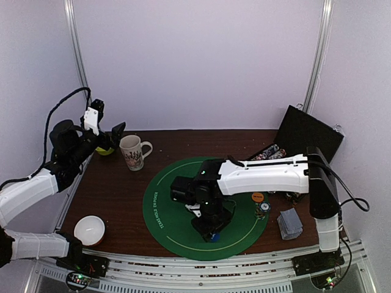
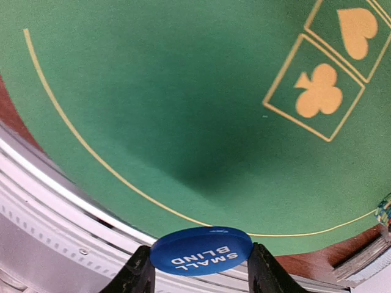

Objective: Distribute texas hold em gaming equipment
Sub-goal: Place the small blind button on the poker table mat.

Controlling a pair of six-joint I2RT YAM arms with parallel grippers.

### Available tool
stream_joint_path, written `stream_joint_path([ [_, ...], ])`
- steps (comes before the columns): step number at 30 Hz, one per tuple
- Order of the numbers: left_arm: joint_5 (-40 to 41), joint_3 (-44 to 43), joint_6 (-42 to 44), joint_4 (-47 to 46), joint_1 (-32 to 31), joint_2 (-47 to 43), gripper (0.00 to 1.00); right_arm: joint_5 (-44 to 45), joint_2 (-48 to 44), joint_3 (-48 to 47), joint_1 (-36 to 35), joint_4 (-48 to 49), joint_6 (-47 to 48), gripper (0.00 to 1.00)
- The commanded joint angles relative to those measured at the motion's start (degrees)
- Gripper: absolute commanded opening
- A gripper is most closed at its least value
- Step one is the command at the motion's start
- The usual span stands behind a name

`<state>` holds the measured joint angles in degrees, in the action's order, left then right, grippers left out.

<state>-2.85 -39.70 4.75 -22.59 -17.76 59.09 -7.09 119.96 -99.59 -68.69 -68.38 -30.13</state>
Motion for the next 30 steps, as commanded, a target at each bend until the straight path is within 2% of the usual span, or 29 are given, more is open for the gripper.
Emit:
stream_joint_path([
  [1,-0.7,0.8,-0.8,-2.6,-0.3,-1.1,0.98,-2.3,3.5,-4.7,-2.9,2.8,-3.1,0.41],
  [10,0.0,0.9,-0.9,-2.8,-0.3,-0.8,0.98,-0.7,15.4,-20.3,-5.3,-2.3,0.0,0.39],
  [19,0.1,1.1,-1.0,-3.1,-0.3,-0.3,0.98,3.0,19.0,-21.9,-5.9,-0.8,-0.2,0.40],
  [30,0.3,0.9,-0.6,-2.7,-0.3,0.6,0.98,1.8,25.0,-30.2,-6.3,-0.2,2.2,0.39],
])
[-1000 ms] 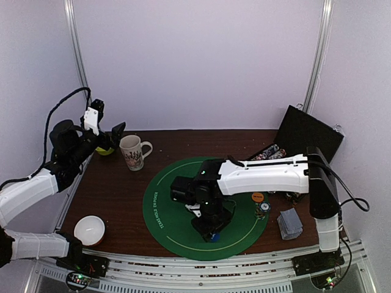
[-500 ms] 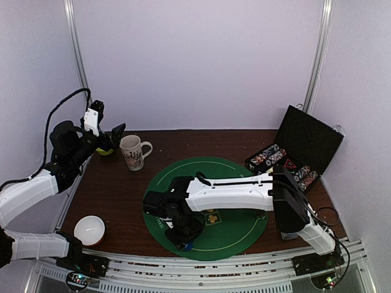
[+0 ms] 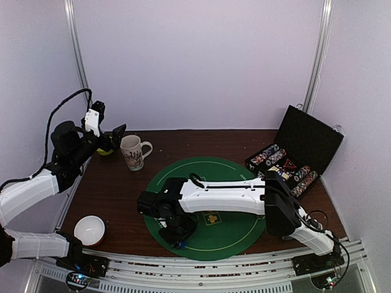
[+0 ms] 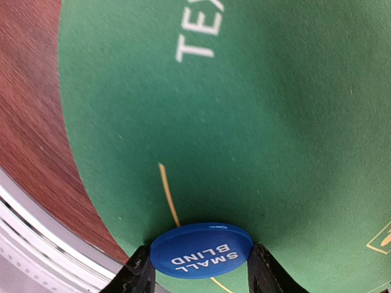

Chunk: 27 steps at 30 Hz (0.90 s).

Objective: Distribute texas hold em gaming equipment
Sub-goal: Place the small blind button on the poker table mat, then pick up the big blind button from the poker table mat.

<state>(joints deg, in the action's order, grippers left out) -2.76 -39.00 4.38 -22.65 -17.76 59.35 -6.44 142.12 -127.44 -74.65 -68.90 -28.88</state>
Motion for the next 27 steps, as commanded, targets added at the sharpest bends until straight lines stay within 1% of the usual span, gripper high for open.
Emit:
stream_joint_path([
  [1,0.2,0.2,-0.2,-2.7,-0.3,0.2,0.98,1.1,3.2,-2.6,-0.4,0.2,0.9,0.39],
  [4,0.3,0.3,0.0,-2.7,-0.3,0.3,0.98,1.4,3.5,-2.8,-0.4,-0.1,1.3,0.39],
  [6,0.2,0.2,0.0,-2.7,-0.3,0.5,0.98,1.3,3.7,-2.8,-0.5,-0.1,1.5,0.41],
  [7,0.2,0.2,0.0,-2.7,-0.3,0.5,0.98,1.3,3.6,-2.8,-0.7,0.0,1.7,0.44],
  [8,0.1,0.2,0.0,-2.7,-0.3,0.4,0.98,1.4,3.6,-3.0,-0.8,0.0,1.8,0.50],
  [10,0.2,0.2,0.1,-2.7,-0.3,0.4,0.98,2.2,3.3,-3.2,-0.9,-0.2,2.2,0.70],
  [11,0.2,0.2,0.1,-2.7,-0.3,0.5,0.98,2.5,3.2,-3.4,-0.9,-0.4,2.5,0.78],
  [12,0.1,0.2,0.1,-2.7,-0.3,0.5,0.98,2.6,3.0,-4.4,-0.6,-0.9,2.7,0.84],
  [15,0.0,0.2,0.1,-2.7,-0.3,0.5,0.98,2.5,0.5,-6.2,0.7,-1.2,2.9,0.99],
  [18,0.1,0.2,0.1,-2.7,-0.3,0.4,0.98,2.6,-5.2,-5.7,3.7,0.4,2.1,1.00],
  [20,0.3,0.3,0.2,-2.6,-0.3,0.4,0.98,4.4,-10.5,-3.9,6.4,1.1,1.2,1.00],
  [24,0.4,0.2,0.0,-2.4,-0.3,0.3,0.98,7.8,-21.7,5.8,13.9,1.6,-0.5,1.00],
  [27,0.4,0.0,0.2,-1.9,-0.3,0.1,0.98,10.9,-27.3,15.1,21.1,-0.3,-1.9,1.00],
])
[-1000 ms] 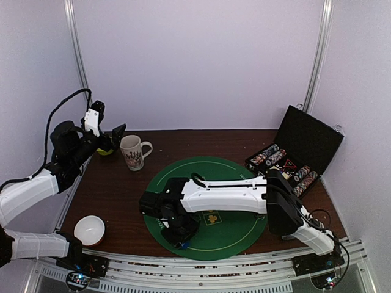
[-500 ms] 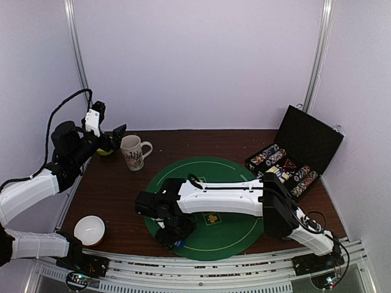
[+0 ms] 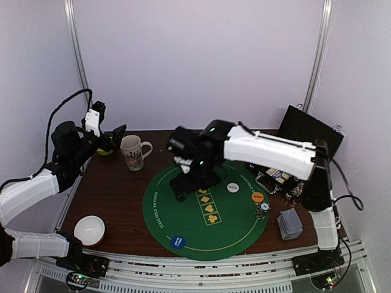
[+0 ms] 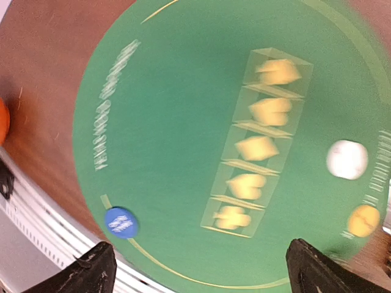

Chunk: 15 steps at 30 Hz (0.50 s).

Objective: Distribute texas hold em gaming equipment
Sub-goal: Pick up the big blind button from the poker table mat.

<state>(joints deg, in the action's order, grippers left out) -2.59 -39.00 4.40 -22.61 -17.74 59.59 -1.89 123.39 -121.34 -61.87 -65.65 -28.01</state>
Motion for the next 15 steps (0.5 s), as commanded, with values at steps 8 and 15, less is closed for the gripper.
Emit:
stream_joint_path([
  [8,0.1,-0.1,0.5,-1.6,-0.4,0.2,0.98,4.7,-12.1,24.0,24.3,-3.5,-0.1,1.00],
  [15,-4.4,-1.6,0.3,0.3,-0.3,1.8,0.98,0.2,-9.6,31.2,29.0,-0.2,5.4,1.00],
])
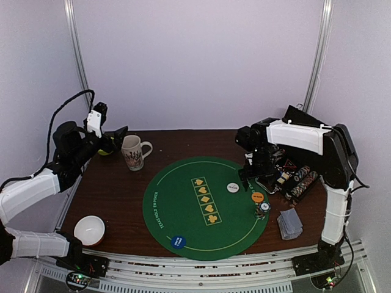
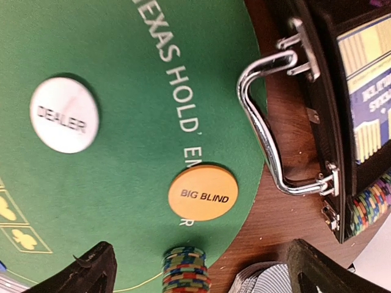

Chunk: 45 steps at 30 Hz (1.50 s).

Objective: Distribute texas hold em gaming equipment
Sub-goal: Pick up the big blind button from the poker table mat.

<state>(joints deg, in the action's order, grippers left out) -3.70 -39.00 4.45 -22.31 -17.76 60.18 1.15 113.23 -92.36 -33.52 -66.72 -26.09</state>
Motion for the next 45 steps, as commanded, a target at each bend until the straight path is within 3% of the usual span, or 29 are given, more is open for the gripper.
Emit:
stream_joint_path([
  [1,-3.5,-1.6,0.2,-0.1,-0.3,1.3,0.98,-3.7,0.8,3.2,0.9,1.6,3.8,1.00],
  [12,-3.0,-1.0,0.8,-0.6,-0.3,0.9,0.98,-4.3,4.9,8.1,4.0,6.5,6.1,0.94],
  [32,-2.7,-1.0,1.3,-0.7,-0.3,0.8,0.98,-0.5,5.7,8.9,3.5,9.1,5.2,0.48],
  [45,-4.9,-0.9,0.6,-1.4,-0.3,0.3,0.98,1.5,-0.6,-0.4,-1.4,5.5,7.9,0.44],
])
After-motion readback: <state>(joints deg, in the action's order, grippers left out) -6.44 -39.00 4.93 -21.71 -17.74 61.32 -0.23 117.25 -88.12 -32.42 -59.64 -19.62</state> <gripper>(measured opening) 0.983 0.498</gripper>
